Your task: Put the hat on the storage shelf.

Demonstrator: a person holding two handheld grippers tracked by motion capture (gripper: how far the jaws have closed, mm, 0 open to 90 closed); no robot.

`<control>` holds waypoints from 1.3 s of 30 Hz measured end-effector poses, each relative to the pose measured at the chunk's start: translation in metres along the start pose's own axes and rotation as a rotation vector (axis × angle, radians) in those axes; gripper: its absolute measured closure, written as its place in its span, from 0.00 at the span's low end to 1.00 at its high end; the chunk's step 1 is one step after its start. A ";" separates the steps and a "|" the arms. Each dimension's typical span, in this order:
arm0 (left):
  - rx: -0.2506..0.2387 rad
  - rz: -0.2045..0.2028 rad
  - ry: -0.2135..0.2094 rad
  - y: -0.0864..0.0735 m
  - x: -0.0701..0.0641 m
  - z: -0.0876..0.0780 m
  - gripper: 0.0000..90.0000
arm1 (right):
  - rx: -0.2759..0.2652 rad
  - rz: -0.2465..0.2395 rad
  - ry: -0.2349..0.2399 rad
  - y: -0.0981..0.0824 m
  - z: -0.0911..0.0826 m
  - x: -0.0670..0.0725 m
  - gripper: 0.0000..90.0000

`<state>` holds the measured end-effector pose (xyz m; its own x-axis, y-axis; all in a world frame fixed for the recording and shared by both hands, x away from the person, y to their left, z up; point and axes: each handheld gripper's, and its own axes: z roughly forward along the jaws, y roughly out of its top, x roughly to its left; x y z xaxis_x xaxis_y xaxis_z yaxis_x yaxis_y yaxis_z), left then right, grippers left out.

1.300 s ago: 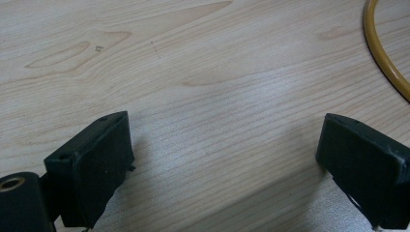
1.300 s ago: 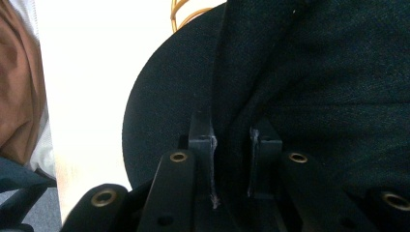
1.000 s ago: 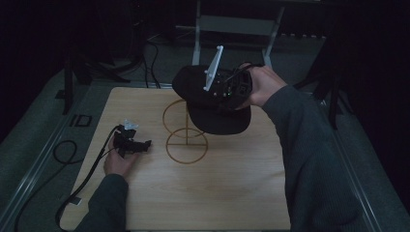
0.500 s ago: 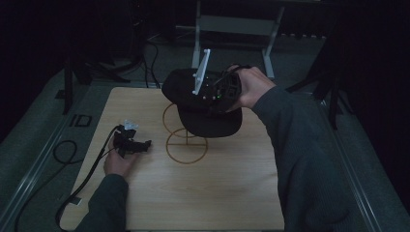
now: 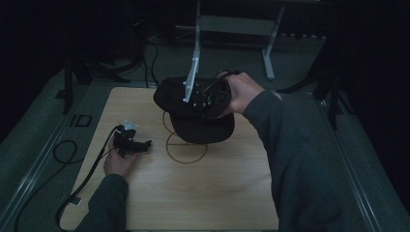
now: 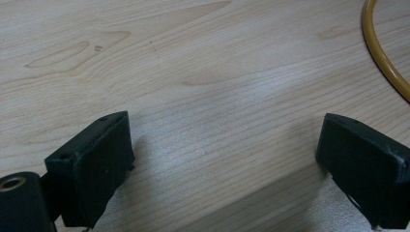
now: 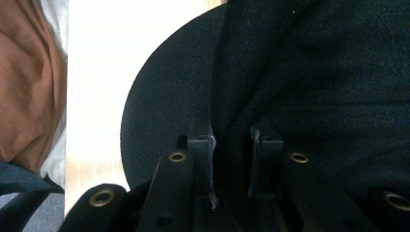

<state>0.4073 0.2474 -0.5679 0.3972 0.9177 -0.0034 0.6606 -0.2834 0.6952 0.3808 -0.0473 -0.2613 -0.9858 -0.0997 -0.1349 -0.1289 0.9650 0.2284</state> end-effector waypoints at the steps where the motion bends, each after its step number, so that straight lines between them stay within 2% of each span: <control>1: 0.000 0.000 0.000 0.000 0.000 0.000 0.06 | 0.004 -0.003 0.002 0.002 0.002 0.000 0.84; 27: -0.004 -0.005 -0.001 0.000 -0.001 0.000 0.06 | 0.045 -0.020 0.032 0.021 0.038 0.000 0.82; 34: -0.002 -0.002 -0.002 0.000 -0.001 0.000 0.06 | 0.042 -0.018 0.042 0.020 0.042 -0.001 0.76; 36: -0.002 -0.002 -0.002 0.000 -0.001 0.000 0.06 | 0.036 -0.018 0.036 0.020 0.042 -0.001 0.77; 39: -0.002 -0.002 -0.002 0.000 -0.001 0.000 0.06 | 0.053 -0.027 0.033 0.020 0.045 0.000 0.74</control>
<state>0.4067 0.2470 -0.5680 0.3973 0.9176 -0.0061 0.6603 -0.2812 0.6964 0.3827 -0.0168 -0.3006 -0.9852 -0.1332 -0.1080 -0.1506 0.9732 0.1736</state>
